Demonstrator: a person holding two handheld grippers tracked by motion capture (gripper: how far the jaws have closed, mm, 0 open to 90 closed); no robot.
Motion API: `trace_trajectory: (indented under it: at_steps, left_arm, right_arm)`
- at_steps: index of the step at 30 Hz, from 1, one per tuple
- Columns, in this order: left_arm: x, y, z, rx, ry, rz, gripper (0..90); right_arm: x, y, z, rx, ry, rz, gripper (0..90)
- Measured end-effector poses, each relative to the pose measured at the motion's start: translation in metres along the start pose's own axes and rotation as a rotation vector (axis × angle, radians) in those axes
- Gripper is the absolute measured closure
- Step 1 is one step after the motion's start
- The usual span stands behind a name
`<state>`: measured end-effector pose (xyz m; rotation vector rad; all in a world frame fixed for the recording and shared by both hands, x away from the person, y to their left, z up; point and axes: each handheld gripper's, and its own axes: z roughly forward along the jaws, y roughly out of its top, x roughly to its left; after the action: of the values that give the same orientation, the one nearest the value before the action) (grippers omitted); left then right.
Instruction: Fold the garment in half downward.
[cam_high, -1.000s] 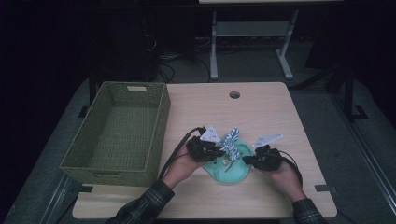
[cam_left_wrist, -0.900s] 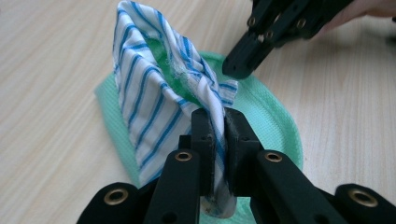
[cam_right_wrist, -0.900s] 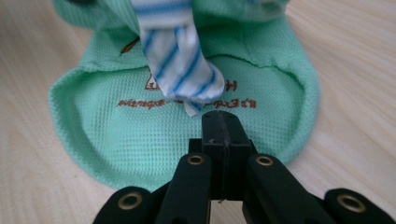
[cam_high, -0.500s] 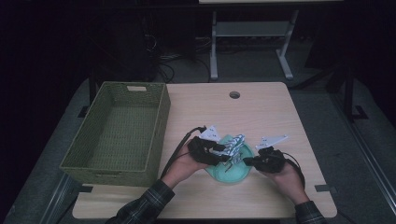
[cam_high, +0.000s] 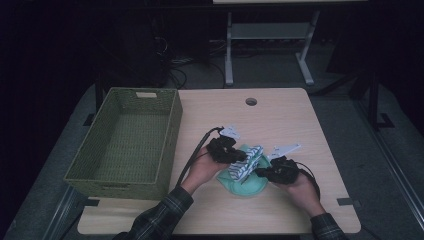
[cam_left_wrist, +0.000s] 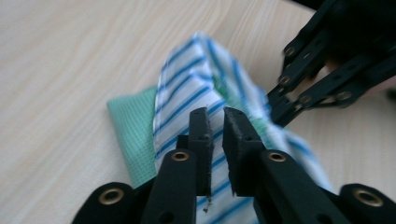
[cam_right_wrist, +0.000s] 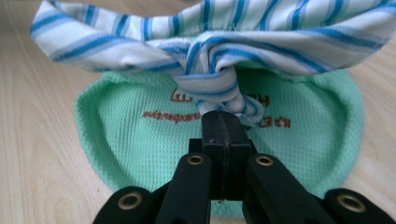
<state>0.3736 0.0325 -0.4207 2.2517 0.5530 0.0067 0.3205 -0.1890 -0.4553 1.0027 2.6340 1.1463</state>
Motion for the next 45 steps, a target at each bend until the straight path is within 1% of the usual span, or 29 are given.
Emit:
trace_trajectory:
  at_steps: [1,3,4,5,7,10,12,14,17,20,22,23,25,26,28,30,33,34,36,37,39,41,43,45]
  left_arm:
    - [0.001,-0.002,0.003,0.007,-0.005,-0.013,84.0]
    - [0.001,-0.004,0.007,0.016,-0.013,-0.010,85.2]
    - [0.001,-0.005,0.008,0.014,-0.017,-0.012,85.9]
    - [0.000,-0.005,0.009,0.011,-0.023,-0.012,86.4]
    - [-0.003,-0.005,0.011,0.008,-0.029,-0.005,86.4]
    - [-0.009,-0.005,0.013,0.012,-0.038,0.015,86.7]
    - [-0.012,-0.005,0.015,0.009,-0.043,0.025,86.8]
    - [-0.014,-0.006,0.018,0.021,-0.047,0.034,87.1]
    - [-0.016,-0.007,0.024,0.028,-0.056,0.038,88.2]
    - [-0.019,-0.008,0.029,0.039,-0.067,0.042,89.2]
    - [-0.022,-0.009,0.033,0.049,-0.074,0.054,89.4]
    - [-0.024,-0.009,0.035,0.056,-0.079,0.056,89.4]
    - [-0.027,-0.010,0.039,0.072,-0.083,0.067,89.4]
    - [-0.029,-0.010,0.042,0.072,-0.088,0.066,89.5]
    - [-0.031,-0.012,0.046,0.090,-0.085,0.080,89.5]
    - [-0.033,-0.012,0.047,0.092,-0.081,0.081,89.5]
    - [-0.032,-0.010,0.044,0.085,-0.079,0.090,89.6]
    - [-0.032,-0.009,0.041,0.082,-0.080,0.085,89.5]
    - [-0.031,-0.008,0.037,0.067,-0.082,0.081,89.5]
    - [-0.031,-0.007,0.034,0.057,-0.082,0.073,89.5]
    - [-0.030,-0.006,0.027,0.056,-0.071,0.063,89.6]
    - [-0.027,-0.006,0.020,0.033,-0.069,0.048,89.6]
    - [-0.025,-0.006,0.012,0.022,-0.059,0.038,89.6]
    - [-0.023,-0.007,0.005,0.021,-0.051,0.037,89.6]
  right_arm:
    - [0.000,0.001,0.001,0.000,0.002,0.008,89.8]
    - [-0.001,0.002,0.004,-0.006,0.005,-0.003,89.8]
    - [0.000,0.003,0.005,-0.006,0.005,0.003,89.8]
    - [0.000,0.003,0.005,-0.014,0.004,-0.003,89.8]
    - [0.001,0.003,0.005,-0.026,0.008,-0.009,89.8]
    - [0.003,0.002,0.001,-0.024,0.005,-0.010,89.8]
    - [0.003,-0.002,-0.003,-0.015,-0.005,-0.008,89.8]
    - [0.001,-0.007,-0.009,-0.005,-0.033,-0.004,89.8]
    - [-0.007,-0.015,-0.022,-0.015,-0.068,0.027,89.8]
    - [-0.014,-0.019,-0.033,-0.038,-0.099,0.048,89.8]
    - [-0.017,-0.020,-0.036,-0.040,-0.109,0.056,89.8]
    - [-0.018,-0.020,-0.037,-0.045,-0.110,0.050,89.8]
    - [-0.019,-0.020,-0.037,-0.039,-0.119,0.060,89.8]
    - [-0.020,-0.020,-0.038,-0.041,-0.122,0.059,89.8]
    - [-0.020,-0.019,-0.041,-0.047,-0.126,0.060,89.8]
    - [-0.022,-0.017,-0.044,-0.059,-0.132,0.055,89.8]
    - [-0.023,-0.014,-0.047,-0.074,-0.133,0.052,89.8]
    - [-0.023,-0.013,-0.047,-0.075,-0.130,0.053,89.8]
    - [-0.023,-0.010,-0.046,-0.079,-0.126,0.041,89.8]
    - [-0.023,-0.008,-0.046,-0.082,-0.125,0.036,89.8]
    - [-0.022,-0.003,-0.044,-0.084,-0.114,0.029,89.8]
    - [-0.021,0.002,-0.041,-0.087,-0.104,0.027,89.8]
    - [-0.021,0.006,-0.038,-0.085,-0.100,0.020,89.8]
    - [-0.021,0.010,-0.035,-0.088,-0.093,0.013,89.8]
